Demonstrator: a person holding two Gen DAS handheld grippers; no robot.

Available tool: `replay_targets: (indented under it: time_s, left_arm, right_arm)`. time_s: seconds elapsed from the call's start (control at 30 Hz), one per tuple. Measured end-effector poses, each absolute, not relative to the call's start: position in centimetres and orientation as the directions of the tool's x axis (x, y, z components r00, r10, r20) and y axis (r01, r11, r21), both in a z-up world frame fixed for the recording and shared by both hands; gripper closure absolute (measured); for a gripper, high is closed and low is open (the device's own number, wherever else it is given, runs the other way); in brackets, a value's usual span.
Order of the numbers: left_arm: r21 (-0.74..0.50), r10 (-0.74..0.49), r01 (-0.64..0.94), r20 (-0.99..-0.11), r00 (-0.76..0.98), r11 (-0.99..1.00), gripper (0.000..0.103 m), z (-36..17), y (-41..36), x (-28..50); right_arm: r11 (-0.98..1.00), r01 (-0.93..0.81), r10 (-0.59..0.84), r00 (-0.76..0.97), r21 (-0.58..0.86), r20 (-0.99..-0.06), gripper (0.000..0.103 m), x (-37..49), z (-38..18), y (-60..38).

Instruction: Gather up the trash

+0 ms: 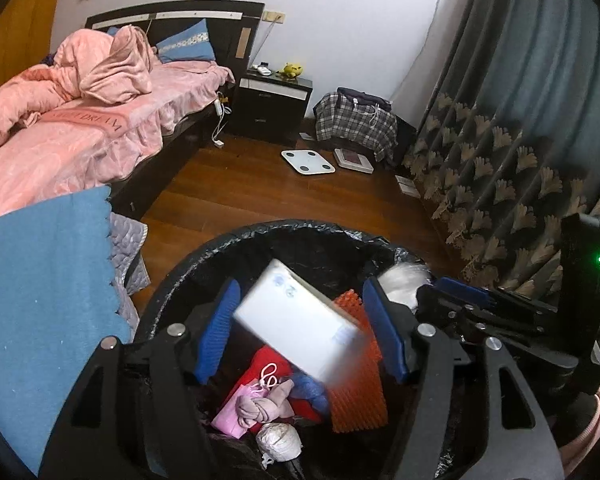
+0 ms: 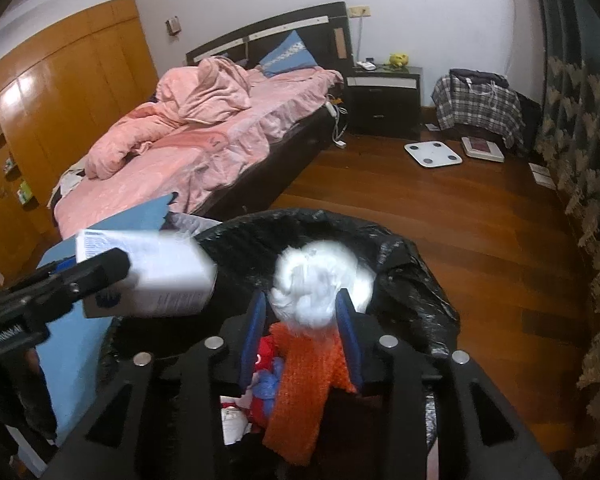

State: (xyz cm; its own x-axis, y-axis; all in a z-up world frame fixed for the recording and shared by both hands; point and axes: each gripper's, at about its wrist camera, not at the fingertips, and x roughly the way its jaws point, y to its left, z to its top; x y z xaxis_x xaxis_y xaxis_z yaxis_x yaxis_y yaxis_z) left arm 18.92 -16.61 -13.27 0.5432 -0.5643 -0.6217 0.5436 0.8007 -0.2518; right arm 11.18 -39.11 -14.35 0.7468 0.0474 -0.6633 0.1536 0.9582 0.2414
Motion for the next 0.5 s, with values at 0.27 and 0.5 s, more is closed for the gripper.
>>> replay_targets:
  time_s: [0.27, 0.5]
  left_arm:
    - [-0.244, -0.538, 0.513, -0.626, 0.565, 0.823, 0.022, -12.7, -15.3, 18.4]
    - [-0.210, -0.507, 0.498, -0.626, 0.592, 0.841, 0.012, -11.5, -13.9, 16.8]
  right_arm:
    - [0.955, 0.186, 0.004, 0.769, 0.229, -0.640, 0.020, 9.3, -13.3, -39.6]
    - [0.955, 0.177, 0.011, 0.777, 0.236, -0.629, 0.006, 7.7, -11.9, -38.6]
